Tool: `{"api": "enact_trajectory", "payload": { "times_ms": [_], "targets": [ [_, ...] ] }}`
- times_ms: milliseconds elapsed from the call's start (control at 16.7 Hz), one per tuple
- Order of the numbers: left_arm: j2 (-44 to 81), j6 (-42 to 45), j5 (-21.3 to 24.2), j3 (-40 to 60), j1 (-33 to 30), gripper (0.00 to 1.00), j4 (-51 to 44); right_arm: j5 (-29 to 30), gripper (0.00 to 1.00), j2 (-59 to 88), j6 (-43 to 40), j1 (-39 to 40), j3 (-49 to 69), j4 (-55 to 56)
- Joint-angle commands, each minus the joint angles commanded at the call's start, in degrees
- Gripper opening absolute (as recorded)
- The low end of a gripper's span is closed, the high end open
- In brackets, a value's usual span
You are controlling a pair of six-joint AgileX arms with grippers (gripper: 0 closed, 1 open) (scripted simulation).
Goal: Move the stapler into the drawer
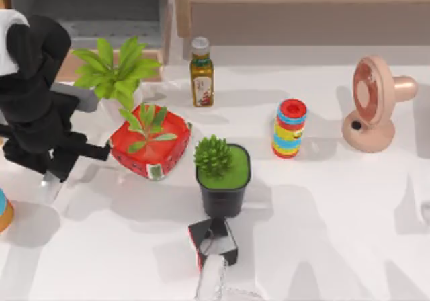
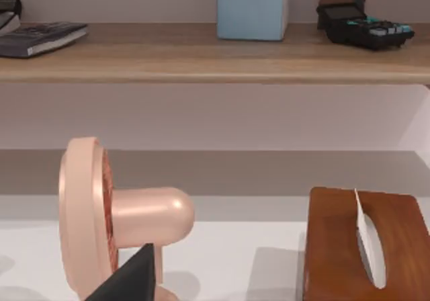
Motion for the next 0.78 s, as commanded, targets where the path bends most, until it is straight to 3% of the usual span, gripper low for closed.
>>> {"api": "enact_trajectory", "payload": {
  "times_ms": [360,780],
  "targets": [
    [-1.05,1.67,-0.1,5.68,1.54,0.0,-3.8,0.0,1.0,0.0,0.0,0.0,0.0,0.0],
    [2.95,6.65,0.58,32.43,7.99,0.0,-16.89,0.0,1.0,0.0,0.0,0.0,0.0,0.0]
  ]
}}
